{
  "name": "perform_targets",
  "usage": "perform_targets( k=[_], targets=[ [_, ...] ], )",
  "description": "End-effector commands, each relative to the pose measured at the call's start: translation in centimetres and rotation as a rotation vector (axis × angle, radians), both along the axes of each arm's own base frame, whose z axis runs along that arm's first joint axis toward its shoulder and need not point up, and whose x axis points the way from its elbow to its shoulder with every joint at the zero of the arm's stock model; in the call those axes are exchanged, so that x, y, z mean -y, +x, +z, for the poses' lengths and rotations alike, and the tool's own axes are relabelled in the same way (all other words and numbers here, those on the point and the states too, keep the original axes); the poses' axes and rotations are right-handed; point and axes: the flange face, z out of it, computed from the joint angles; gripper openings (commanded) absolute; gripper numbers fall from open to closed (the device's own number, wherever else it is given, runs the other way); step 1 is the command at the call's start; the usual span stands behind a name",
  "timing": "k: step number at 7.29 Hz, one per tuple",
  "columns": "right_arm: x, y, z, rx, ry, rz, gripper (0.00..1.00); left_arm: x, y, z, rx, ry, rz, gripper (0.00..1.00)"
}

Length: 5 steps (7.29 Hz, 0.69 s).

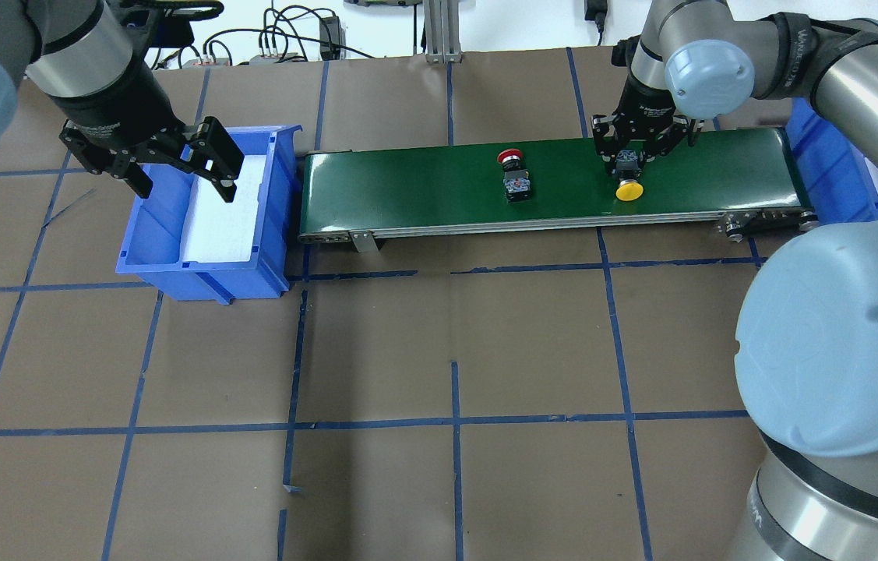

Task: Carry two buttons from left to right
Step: 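Lower the right gripper onto the yellow button on the conveyor and grasp it, then carry the yellow button with the right gripper into the far blue bin and release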

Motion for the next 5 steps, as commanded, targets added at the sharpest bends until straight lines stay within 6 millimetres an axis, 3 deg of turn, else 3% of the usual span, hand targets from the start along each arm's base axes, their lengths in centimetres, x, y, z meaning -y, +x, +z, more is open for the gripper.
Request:
perform_targets(
  k=[1, 2, 3, 4, 5],
  targets=[
    [0.7, -1.5, 2.2, 0.0, -0.032, -0.009, 0.08, 0.0, 0.0, 0.0, 0.0, 0.0, 0.0, 1.0],
    [1.1, -4.0, 6.5, -0.004, -0.039, -0.043, 0.08, 0.0, 0.0, 0.0, 0.0, 0.0, 0.0, 1.0],
    [0.5, -10.1, 11.3, 0.006, -0.031, -0.099, 0.08, 0.0, 0.0, 0.0, 0.0, 0.0, 0.0, 1.0],
    [-0.7, -17.3, 13.9, 0.015, -0.049, -0.047, 0.07, 0.0, 0.0, 0.0, 0.0, 0.0, 0.0, 1.0],
    [-2.4, -26.1, 15.2, 0.013, -0.055, -0.051, 0.08, 0.0, 0.0, 0.0, 0.0, 0.0, 0.0, 1.0]
  ],
)
